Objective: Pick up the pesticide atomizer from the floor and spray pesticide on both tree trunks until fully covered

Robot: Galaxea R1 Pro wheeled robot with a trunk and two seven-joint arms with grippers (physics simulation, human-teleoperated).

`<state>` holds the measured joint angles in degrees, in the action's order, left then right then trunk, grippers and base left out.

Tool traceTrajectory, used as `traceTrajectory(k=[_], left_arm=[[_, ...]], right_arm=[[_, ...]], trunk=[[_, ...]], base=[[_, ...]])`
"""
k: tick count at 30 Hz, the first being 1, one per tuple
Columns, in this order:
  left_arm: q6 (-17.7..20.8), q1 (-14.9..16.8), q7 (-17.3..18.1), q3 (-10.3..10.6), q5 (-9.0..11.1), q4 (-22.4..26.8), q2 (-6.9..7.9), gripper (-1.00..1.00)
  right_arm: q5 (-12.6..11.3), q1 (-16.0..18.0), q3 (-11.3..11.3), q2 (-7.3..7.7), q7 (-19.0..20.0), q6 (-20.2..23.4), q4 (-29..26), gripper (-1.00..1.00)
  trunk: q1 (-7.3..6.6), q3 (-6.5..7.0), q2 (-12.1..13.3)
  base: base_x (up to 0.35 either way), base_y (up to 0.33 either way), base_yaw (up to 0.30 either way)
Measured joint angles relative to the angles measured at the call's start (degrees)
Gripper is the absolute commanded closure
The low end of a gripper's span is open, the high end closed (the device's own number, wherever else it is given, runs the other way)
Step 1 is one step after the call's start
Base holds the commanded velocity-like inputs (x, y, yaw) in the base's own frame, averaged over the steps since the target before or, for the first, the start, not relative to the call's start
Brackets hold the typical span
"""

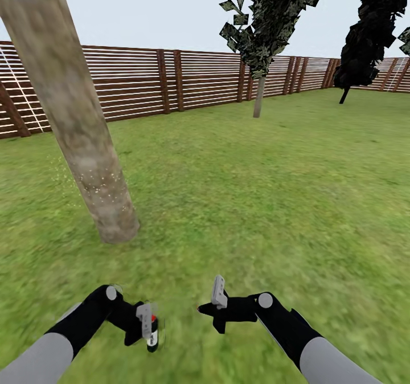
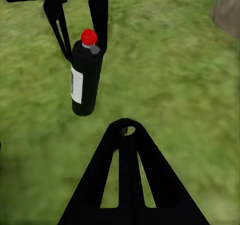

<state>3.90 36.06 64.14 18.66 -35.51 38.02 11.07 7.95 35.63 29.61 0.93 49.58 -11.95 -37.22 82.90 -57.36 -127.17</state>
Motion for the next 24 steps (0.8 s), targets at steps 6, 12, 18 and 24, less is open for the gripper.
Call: traceTrajectory(k=[6, 12, 18, 24], left_arm=[[0.28, -0.15, -13.06, -2.50, 0.73, -2.43, 6.23, 1.00], [-6.00, -1.31, -46.96, -9.30, 21.50, -24.35, 1.78, 1.00], [-20.49, -11.00, -69.18, -10.40, 48.43, -30.89, 1.15, 1.00], [-24.02, -14.03, -69.78, -10.11, 52.49, -32.24, 0.92, 1.00]], right_arm=[[0.06, -0.06, 0.02, 0.61, -2.92, -0.11, 0.96, -1.00], [-3.57, -0.29, 0.21, 0.99, -37.21, -0.74, 26.51, -1.00], [-26.40, -7.92, -0.90, 1.91, -59.27, -22.26, 35.42, -1.00], [-29.41, -9.41, -0.39, 1.45, -64.15, -25.79, 35.69, -1.00]], trunk=[[0.00, 0.00, 0.00], [0.01, -0.02, 0.00], [0.00, -0.02, -0.01], [0.00, 0.00, -0.01]], base=[[0.000, 0.000, 0.000], [0.000, 0.000, 0.000], [0.000, 0.000, 0.000], [0.000, 0.000, 0.000]])
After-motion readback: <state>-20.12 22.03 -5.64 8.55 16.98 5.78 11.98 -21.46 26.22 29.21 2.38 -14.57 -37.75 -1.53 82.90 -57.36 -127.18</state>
